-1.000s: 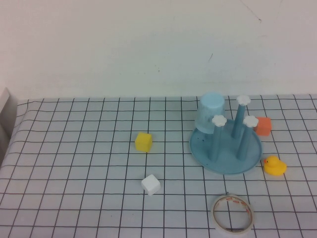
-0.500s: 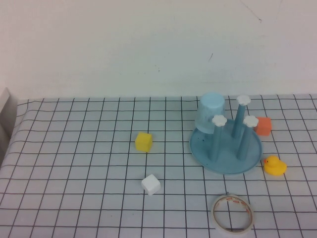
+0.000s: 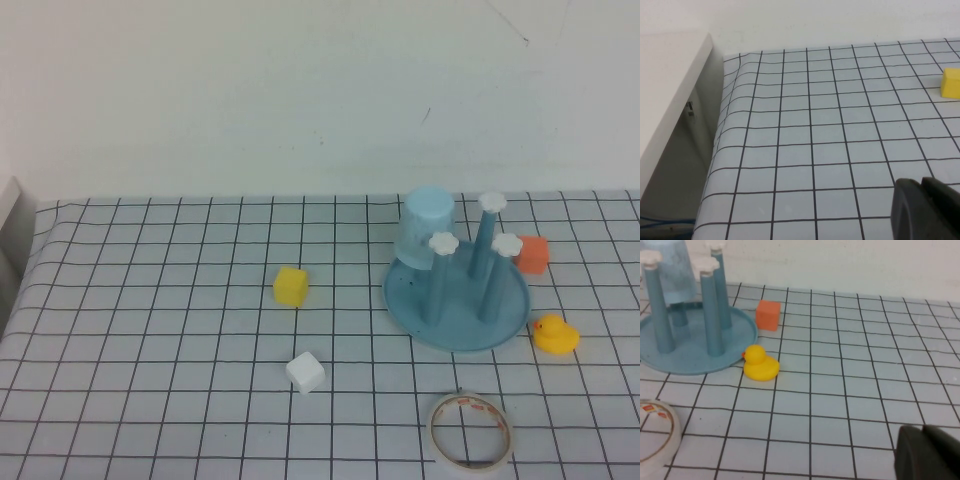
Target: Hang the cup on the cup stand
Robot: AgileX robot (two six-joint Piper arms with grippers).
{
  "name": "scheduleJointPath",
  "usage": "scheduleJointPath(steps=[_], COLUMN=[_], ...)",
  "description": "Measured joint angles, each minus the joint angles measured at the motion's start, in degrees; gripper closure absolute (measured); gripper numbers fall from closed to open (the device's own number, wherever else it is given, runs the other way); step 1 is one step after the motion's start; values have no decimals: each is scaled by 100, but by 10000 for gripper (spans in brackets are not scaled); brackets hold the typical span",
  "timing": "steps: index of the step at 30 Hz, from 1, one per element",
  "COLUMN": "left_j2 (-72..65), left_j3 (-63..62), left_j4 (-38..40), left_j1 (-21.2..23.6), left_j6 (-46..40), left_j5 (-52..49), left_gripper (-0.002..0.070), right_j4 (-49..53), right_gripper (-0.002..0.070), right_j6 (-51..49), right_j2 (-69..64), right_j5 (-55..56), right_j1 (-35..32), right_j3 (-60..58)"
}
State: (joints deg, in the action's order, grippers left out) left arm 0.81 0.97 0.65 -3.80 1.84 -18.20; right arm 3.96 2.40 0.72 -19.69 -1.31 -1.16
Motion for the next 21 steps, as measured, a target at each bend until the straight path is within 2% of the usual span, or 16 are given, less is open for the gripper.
scheduleJointPath(steps=[10,21], left_j2=[0,0], left_j3=[0,0], left_j4=[0,0], left_j1=[0,0], left_j6=[0,0], left_j5=[0,0], left_gripper=[676,676], right_j4=[179,188], right_gripper=[678,678], right_j6=[-715,-752], right_j2=[0,0], right_j5=[-24,-32], right_j1=[0,0], right_j3=[10,10])
